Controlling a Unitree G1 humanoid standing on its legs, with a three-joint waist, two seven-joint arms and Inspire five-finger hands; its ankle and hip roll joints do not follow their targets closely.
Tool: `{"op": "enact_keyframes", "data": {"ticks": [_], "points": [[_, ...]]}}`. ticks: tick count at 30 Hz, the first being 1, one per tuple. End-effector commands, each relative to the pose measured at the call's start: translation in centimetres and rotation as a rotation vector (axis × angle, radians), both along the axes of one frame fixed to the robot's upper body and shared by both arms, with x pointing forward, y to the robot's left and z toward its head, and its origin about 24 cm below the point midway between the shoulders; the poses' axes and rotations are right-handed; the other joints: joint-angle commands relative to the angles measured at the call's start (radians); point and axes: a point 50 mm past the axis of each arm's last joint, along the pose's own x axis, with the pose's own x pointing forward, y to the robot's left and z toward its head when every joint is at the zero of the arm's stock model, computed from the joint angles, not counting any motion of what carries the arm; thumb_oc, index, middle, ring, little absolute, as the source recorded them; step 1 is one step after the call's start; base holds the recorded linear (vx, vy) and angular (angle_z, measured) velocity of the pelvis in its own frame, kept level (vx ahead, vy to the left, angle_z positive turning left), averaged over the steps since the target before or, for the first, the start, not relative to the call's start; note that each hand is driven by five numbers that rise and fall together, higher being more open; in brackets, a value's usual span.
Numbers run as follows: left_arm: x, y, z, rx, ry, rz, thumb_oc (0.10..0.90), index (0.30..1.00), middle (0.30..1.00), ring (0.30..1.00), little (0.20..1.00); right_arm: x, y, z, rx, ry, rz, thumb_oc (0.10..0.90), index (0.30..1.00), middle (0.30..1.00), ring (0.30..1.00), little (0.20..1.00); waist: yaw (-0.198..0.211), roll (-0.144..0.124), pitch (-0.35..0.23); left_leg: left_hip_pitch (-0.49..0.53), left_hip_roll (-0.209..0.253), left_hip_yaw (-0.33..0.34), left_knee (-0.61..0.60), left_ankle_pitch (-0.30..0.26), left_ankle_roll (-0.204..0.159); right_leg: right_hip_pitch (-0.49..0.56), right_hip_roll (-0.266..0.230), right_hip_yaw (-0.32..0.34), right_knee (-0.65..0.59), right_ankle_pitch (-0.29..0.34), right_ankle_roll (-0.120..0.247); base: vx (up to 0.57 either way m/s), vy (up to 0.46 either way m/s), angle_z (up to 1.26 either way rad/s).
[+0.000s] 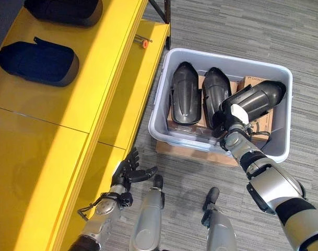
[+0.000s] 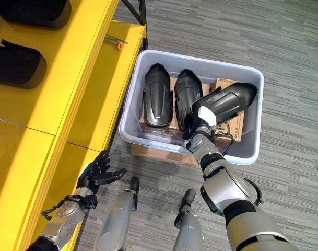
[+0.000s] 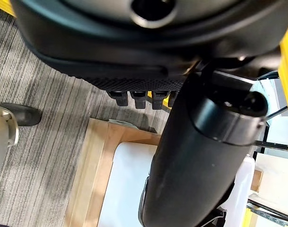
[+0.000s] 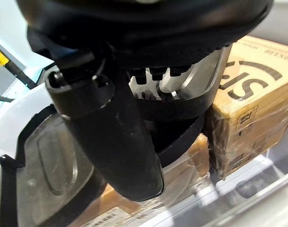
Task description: Move parts from the plastic box to the shelf.
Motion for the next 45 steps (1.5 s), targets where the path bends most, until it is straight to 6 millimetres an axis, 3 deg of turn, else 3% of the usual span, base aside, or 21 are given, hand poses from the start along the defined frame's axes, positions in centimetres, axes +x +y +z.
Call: {"op": "enact_keyframes", "data": {"ticks": [1,8,10,11,12,22,29,34,38,44,45], "points": [[0.1,0.6,3.1,0.019,-0.165,-0.029,0.900,1.000,1.000,1.000,1.000,1.4,-1.2,6.4,-0.077,-0.197,-0.038,0.900,1.000,1.000,1.000,1.000,0.012,0.001,-0.009,-0.042,0.026,-0.083,0.021,0.000,-0.047,0.106,-0.067,0.042,0.074,-0.104,0.038,-0.02,0.023,0.04],[0.3,0.5,3.1,0.011,-0.166,-0.018,0.900,1.000,1.000,1.000,1.000,1.1,-2.0,5.3,-0.067,-0.157,-0.073,0.900,1.000,1.000,1.000,1.000,0.011,0.010,0.004,-0.064,0.022,-0.080,0.042,-0.006,-0.040,0.080,-0.070,0.048,0.097,-0.107,0.035,0.00,0.003,0.00],[0.3,0.5,3.2,0.011,-0.174,-0.023,0.900,1.000,1.000,1.000,1.000,0.9,-2.1,4.7,-0.072,-0.136,-0.078,0.543,0.500,0.500,0.500,0.500,0.009,0.011,0.003,-0.060,0.021,-0.079,0.039,-0.006,-0.041,0.082,-0.071,0.049,0.095,-0.105,0.037,0.00,0.000,0.00],[0.3,0.5,3.3,0.013,-0.175,-0.025,0.900,1.000,1.000,1.000,1.000,0.9,-2.2,4.6,-0.074,-0.130,-0.079,0.441,0.358,0.358,0.358,0.358,0.008,0.011,0.002,-0.060,0.021,-0.079,0.039,-0.006,-0.041,0.081,-0.071,0.049,0.097,-0.105,0.037,0.00,0.000,0.00],[0.3,0.5,3.3,0.013,-0.175,-0.025,0.900,1.000,1.000,1.000,1.000,0.9,-2.2,4.6,-0.074,-0.130,-0.079,0.400,0.300,0.300,0.300,0.300,0.008,0.011,0.002,-0.060,0.021,-0.079,0.039,-0.006,-0.041,0.081,-0.071,0.049,0.097,-0.105,0.037,0.00,0.000,0.00],[0.0,1.2,3.0,0.017,-0.160,-0.023,0.900,1.000,1.000,1.000,1.000,0.4,-2.8,2.9,-0.068,-0.071,-0.080,0.400,0.300,0.300,0.300,0.300,0.000,0.003,-0.025,-0.014,0.035,-0.081,0.009,0.002,-0.050,0.104,-0.065,0.048,0.094,-0.112,0.039,0.00,-0.007,-0.01],[-0.1,1.4,2.5,0.027,-0.139,-0.032,0.900,1.000,1.000,1.000,1.000,0.4,-2.6,2.8,-0.114,-0.070,-0.037,0.400,0.300,0.300,0.300,0.300,-0.006,-0.010,-0.044,0.031,0.046,-0.080,-0.029,0.018,-0.060,0.142,-0.058,0.042,0.062,-0.105,0.040,0.01,-0.024,-0.03],[-0.7,2.3,1.4,0.033,-0.086,-0.011,0.900,1.000,1.000,1.000,1.000,0.6,-0.9,5.0,-0.268,-0.157,0.182,0.400,0.300,0.300,0.300,0.300,-0.059,-0.065,-0.115,0.139,0.079,-0.055,-0.157,0.072,-0.083,0.221,-0.035,0.045,-0.054,-0.070,0.043,0.04,-0.077,-0.18],[-1.4,2.7,0.7,0.032,-0.052,-0.010,0.900,1.000,1.000,1.000,1.000,0.2,-0.5,6.3,-0.316,-0.206,0.263,0.400,0.300,0.300,0.300,0.300,-0.079,-0.076,-0.148,0.195,0.095,-0.039,-0.209,0.093,-0.091,0.258,-0.026,0.049,-0.090,-0.061,0.045,0.05,-0.058,-0.25],[-2.7,3.3,-0.5,0.025,0.002,0.005,0.900,1.000,1.000,1.000,1.000,-1.6,0.9,10.8,-0.414,-0.354,0.455,0.400,0.300,0.300,0.300,0.300,-0.113,-0.081,-0.211,0.279,0.119,-0.015,-0.276,0.113,-0.102,0.297,-0.014,0.060,-0.105,-0.067,0.047,0.06,-0.051,-0.15],[-2.8,3.3,-0.5,0.025,0.003,0.004,0.900,1.000,1.000,1.000,1.000,-1.6,0.8,10.8,-0.413,-0.353,0.455,0.400,0.300,0.300,0.300,0.300,-0.112,-0.081,-0.211,0.281,0.119,-0.014,-0.277,0.113,-0.102,0.297,-0.014,0.060,-0.105,-0.068,0.047,0.07,-0.057,-0.07]]}}
